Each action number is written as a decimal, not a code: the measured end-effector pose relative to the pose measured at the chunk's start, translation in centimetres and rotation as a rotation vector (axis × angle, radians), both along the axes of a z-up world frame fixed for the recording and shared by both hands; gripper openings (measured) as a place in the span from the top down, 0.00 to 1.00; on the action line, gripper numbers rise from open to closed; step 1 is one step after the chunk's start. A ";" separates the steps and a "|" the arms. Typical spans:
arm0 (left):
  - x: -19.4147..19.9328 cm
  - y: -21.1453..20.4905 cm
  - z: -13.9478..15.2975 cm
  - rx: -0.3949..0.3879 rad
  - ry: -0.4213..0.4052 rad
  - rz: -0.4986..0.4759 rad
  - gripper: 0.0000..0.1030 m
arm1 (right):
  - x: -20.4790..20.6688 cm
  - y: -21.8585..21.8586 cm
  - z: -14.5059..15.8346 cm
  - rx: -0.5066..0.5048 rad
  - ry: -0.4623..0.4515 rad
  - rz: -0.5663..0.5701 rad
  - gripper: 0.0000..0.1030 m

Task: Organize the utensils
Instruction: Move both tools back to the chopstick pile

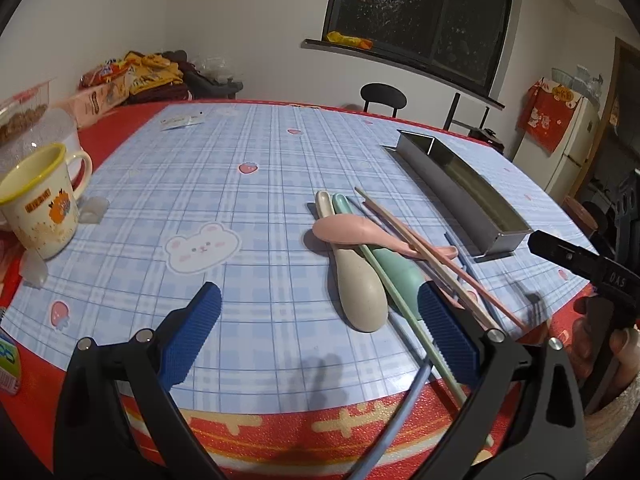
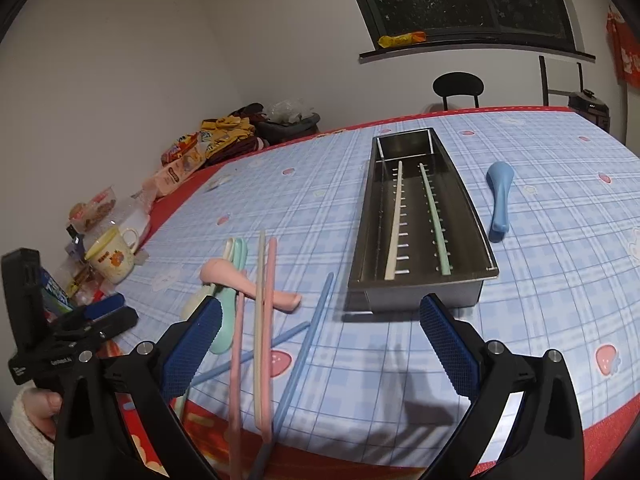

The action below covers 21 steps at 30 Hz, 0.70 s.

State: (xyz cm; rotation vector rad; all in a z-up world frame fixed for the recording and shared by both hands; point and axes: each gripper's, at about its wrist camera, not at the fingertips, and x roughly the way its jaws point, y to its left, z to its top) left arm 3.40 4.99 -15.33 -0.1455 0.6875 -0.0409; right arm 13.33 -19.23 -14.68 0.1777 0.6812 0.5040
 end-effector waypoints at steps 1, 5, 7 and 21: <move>0.0 -0.2 -0.1 0.007 0.004 -0.004 0.06 | 0.1 0.0 0.0 0.005 0.001 0.005 0.06; -0.1 -1.4 -0.1 0.062 -0.001 -0.031 0.06 | 0.6 -0.3 -0.3 0.019 0.017 -0.007 0.06; 0.0 -1.6 -0.2 0.072 0.001 -0.044 0.06 | 0.9 -0.4 -0.5 0.031 0.028 -0.003 0.06; 0.5 1.4 -0.8 -0.121 0.040 -0.028 0.07 | 0.9 1.9 -0.8 -0.063 0.039 0.093 0.42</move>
